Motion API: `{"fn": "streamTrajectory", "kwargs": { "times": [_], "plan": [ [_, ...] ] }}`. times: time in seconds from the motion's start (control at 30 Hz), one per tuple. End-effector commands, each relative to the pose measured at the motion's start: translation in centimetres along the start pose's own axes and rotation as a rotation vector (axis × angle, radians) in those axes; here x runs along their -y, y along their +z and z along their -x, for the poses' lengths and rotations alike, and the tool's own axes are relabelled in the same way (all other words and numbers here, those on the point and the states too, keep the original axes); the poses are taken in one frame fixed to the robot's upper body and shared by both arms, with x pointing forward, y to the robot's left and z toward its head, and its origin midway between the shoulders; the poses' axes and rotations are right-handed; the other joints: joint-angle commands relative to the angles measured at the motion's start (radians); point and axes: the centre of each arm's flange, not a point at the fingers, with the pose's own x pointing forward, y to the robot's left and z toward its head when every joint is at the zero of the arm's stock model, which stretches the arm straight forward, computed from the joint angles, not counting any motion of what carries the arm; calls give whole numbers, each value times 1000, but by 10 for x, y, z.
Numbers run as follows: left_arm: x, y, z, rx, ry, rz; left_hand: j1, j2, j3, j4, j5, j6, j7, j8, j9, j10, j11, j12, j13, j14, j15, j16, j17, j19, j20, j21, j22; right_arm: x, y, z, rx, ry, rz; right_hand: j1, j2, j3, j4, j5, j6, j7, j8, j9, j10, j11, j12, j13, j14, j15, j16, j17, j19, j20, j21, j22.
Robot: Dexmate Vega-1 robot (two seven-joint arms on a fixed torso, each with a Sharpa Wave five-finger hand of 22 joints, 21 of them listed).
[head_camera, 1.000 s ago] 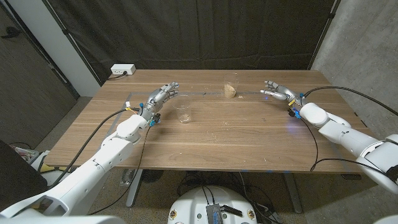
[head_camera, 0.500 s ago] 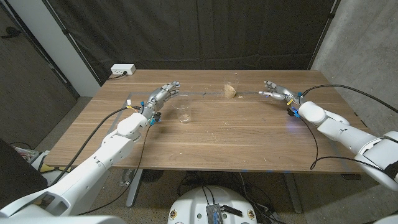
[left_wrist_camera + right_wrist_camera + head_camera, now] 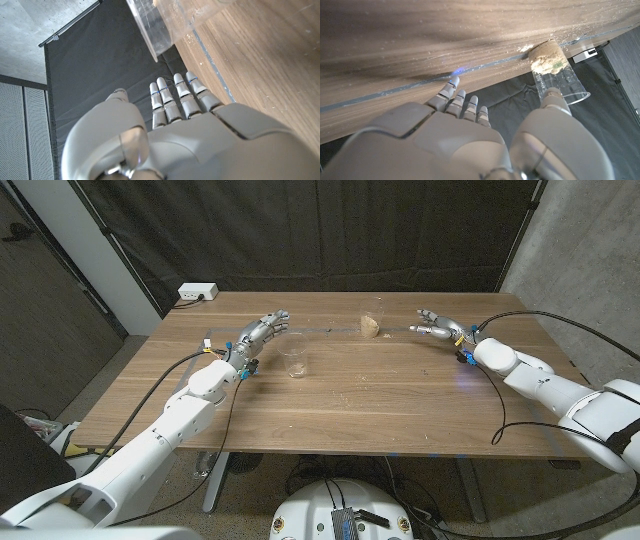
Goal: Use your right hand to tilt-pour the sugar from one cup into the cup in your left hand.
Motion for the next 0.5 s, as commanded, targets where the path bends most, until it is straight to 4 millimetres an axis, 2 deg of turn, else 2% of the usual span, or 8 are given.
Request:
{"fn": "streamTrajectory", "kwargs": {
  "times": [0.03, 0.5],
  "plan": [
    [-4, -2, -1, 3, -3, 14, 4, -4, 10, 2, 3, 10, -1, 1, 1, 10, 0, 0, 1, 8, -106, 4, 0, 3, 1, 1, 3, 3, 14, -6, 5, 9, 5, -4, 0, 3, -4, 5, -9, 3, 8, -1, -4, 1, 6, 3, -4, -61, 7, 1, -10, 4, -7, 2],
    [-7, -8, -3, 0, -4, 24, 1, -5, 13, 0, 3, 13, 1, 1, 0, 14, 1, 1, 2, 10, -106, 5, -2, -1, -1, 0, 2, -4, 25, -18, 9, 18, -3, -4, 7, 6, -5, 3, 0, 5, 15, -1, -3, 2, 12, 2, -6, -61, 12, 0, -13, 4, -10, 3]
  ]
}}
